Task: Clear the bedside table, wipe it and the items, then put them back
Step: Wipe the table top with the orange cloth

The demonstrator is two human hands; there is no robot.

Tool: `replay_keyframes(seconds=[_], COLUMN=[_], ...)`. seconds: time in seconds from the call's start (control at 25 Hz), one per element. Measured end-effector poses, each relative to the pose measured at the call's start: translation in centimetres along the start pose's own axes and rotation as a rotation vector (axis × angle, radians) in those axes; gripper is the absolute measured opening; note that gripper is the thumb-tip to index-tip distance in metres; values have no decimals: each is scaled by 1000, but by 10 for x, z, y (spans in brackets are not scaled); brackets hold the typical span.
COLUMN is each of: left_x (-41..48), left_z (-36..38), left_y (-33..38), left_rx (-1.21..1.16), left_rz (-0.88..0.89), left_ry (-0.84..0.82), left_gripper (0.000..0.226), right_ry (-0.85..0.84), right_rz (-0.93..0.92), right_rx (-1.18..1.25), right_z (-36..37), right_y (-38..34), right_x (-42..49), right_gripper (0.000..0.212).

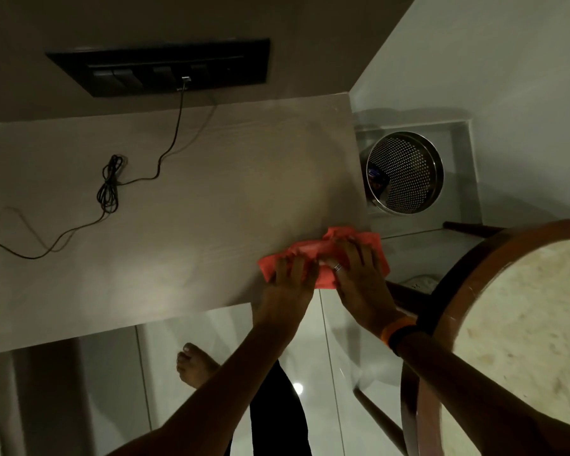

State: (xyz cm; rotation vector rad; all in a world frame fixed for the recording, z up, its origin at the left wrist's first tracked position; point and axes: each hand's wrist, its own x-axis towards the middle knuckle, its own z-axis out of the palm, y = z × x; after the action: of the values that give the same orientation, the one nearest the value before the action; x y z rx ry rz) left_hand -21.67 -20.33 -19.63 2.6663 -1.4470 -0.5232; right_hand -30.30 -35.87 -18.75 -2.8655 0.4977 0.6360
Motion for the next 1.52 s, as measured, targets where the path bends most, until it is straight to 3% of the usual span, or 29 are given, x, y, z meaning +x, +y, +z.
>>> replay_keyframes(seconds=[0.08, 0.24, 0.36, 0.44, 0.48, 0.52, 0.6, 0.64, 0.72, 0.76, 0.8, 0.88, 0.96, 1.16, 1.32, 1.52], left_x=[-12, -23, -19, -8, 0, 13, 29, 32, 33, 32, 32, 26, 13, -59, -138, -189], left_z=[2, -4, -55, -91, -104, -110, -108, -103, -83, -74, -62, -36, -16, 8, 11, 11], left_y=[7, 9, 2, -17, -29, -43, -66, -75, -85, -84, -80, -69, -64, -95, -157, -218], left_rx=[-11, -275, -583, -892, -1006, -988, -767, -634, -398, -305, -248, -185, -160, -114, -81, -95], left_rz=[-7, -116, -252, -397, -438, -437, -361, -356, -336, -259, -151, 29, 71, -39, -156, -243], left_ry=[-3, -263, -311, -354, -375, -358, -274, -219, -27, 85, 152, 157, 95, 150, 179, 141], left_gripper=[46, 43, 26, 7, 9, 16, 31, 38, 53, 56, 56, 56, 55, 59, 62, 68], right_ry=[20, 21, -169, -346, -440, -496, -425, -290, 145, 285, 311, 189, 132, 157, 141, 164], right_rz=[24, 0, -84, -99, -85, -77, -20, 16, 66, 75, 50, -20, -26, -40, -193, -281], right_rx=[-42, -87, -132, -29, 15, 52, 166, 202, 170, 153, 146, 65, 3, 60, 41, 51], right_z=[2, -6, -49, -87, -105, -118, -129, -130, -113, -100, -81, -34, 8, 31, 36, 37], right_y=[-9, -15, -16, -16, -16, -14, -4, 2, 10, 8, 2, -17, -33, -105, -195, -266], right_x=[-12, -26, -18, 9, 28, 47, 81, 89, 91, 85, 77, 55, 32, 9, 9, 20], right_gripper=[65, 63, 45, 28, 25, 25, 30, 36, 50, 53, 52, 50, 54, 54, 66, 61])
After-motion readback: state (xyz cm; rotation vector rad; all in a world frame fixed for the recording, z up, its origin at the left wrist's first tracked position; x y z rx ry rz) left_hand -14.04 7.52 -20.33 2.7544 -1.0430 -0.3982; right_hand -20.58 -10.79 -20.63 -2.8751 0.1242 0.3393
